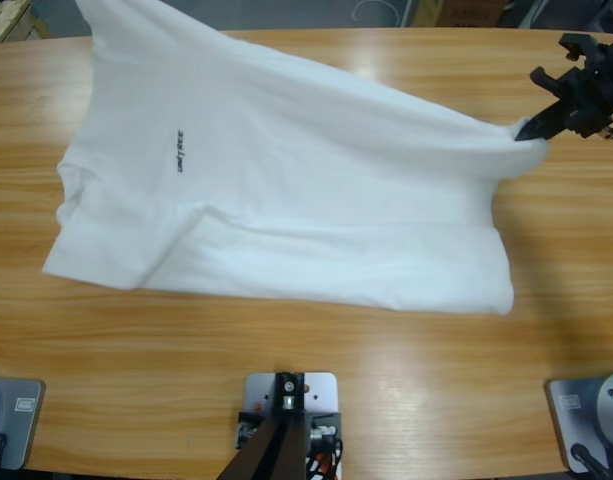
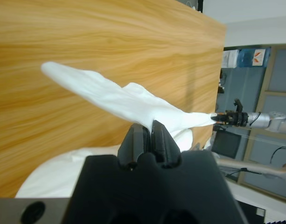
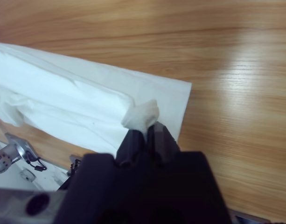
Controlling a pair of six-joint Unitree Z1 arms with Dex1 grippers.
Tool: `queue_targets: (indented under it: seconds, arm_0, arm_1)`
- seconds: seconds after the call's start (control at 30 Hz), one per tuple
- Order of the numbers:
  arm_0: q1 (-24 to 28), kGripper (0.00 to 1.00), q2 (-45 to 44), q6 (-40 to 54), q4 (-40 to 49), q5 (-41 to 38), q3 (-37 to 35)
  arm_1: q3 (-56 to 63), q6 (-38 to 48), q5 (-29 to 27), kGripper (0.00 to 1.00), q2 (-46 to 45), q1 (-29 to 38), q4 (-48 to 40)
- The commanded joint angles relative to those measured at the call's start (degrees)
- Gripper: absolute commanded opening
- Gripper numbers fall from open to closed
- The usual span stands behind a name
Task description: Fold clothes
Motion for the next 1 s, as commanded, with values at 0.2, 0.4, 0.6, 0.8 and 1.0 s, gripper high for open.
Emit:
queue_targets:
  seconds: [0.2,0.4,0.6,0.8,1.0]
  arm_0:
    - [-0.2,0.000,0.0,5.1,8.7,1.1,10.4]
    - [-0.6,0.000,0.2,6.9,8.6,1.0,16.2]
    - [-1.0,0.000,-0.1,9.4,8.5,0.1,22.2]
    - [-0.9,0.000,-2.3,10.2,8.4,-0.3,27.0]
    - [2.3,0.000,-6.4,11.5,8.0,-0.7,34.1]
  arm_1:
    - [2.1,-0.8,-0.4,0.000,1.8,0.5,0.7]
    - [3.3,-0.9,-0.3,0.000,2.1,1.0,1.3]
    - [3.4,-1.1,0.7,0.000,4.1,2.2,2.3]
    - [3.9,-1.4,1.0,0.000,6.3,3.3,2.5]
    - [3.5,-1.5,0.8,0.000,7.3,3.3,1.9]
